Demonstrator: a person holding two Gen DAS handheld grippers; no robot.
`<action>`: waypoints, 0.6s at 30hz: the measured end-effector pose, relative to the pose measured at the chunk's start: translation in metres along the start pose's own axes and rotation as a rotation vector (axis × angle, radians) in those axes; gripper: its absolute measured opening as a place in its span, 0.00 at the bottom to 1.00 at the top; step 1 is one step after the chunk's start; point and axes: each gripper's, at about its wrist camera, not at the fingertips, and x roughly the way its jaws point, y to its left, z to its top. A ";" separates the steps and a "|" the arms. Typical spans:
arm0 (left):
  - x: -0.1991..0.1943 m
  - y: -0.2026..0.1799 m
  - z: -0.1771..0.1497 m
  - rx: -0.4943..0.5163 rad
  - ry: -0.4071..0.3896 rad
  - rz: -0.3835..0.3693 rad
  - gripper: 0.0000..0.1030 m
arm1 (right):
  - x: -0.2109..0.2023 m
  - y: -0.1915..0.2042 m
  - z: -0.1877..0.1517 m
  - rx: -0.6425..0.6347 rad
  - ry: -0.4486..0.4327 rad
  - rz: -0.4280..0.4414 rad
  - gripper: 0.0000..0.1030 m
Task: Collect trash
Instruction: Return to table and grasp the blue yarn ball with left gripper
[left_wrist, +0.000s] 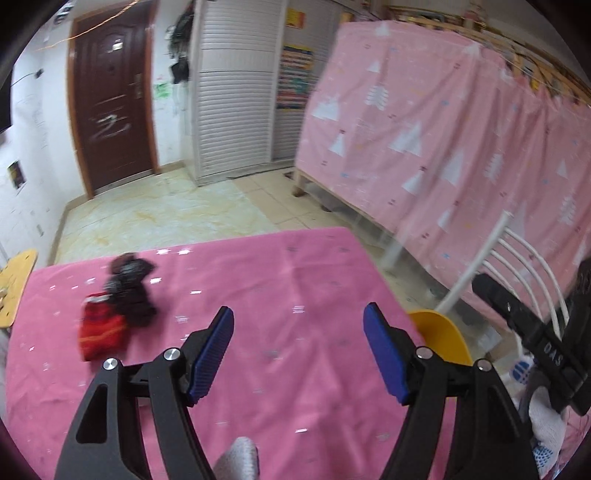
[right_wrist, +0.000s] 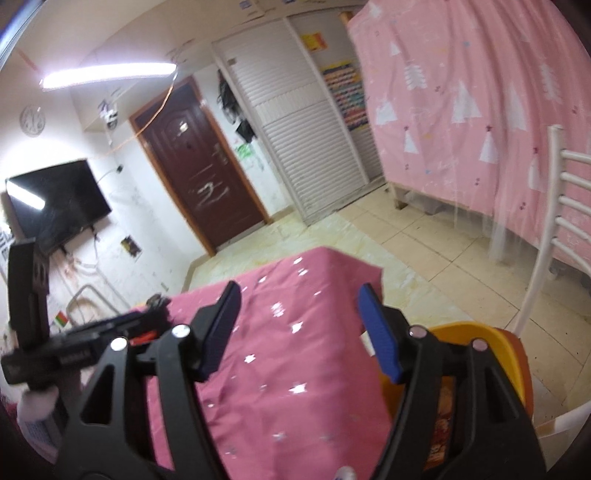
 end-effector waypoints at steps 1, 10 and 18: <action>-0.003 0.010 -0.001 -0.013 -0.005 0.011 0.63 | 0.004 0.007 -0.002 -0.012 0.012 0.010 0.62; -0.018 0.078 -0.009 -0.095 -0.015 0.085 0.63 | 0.036 0.058 -0.017 -0.109 0.108 0.072 0.67; -0.023 0.120 -0.024 -0.137 0.002 0.134 0.63 | 0.053 0.088 -0.022 -0.170 0.154 0.104 0.68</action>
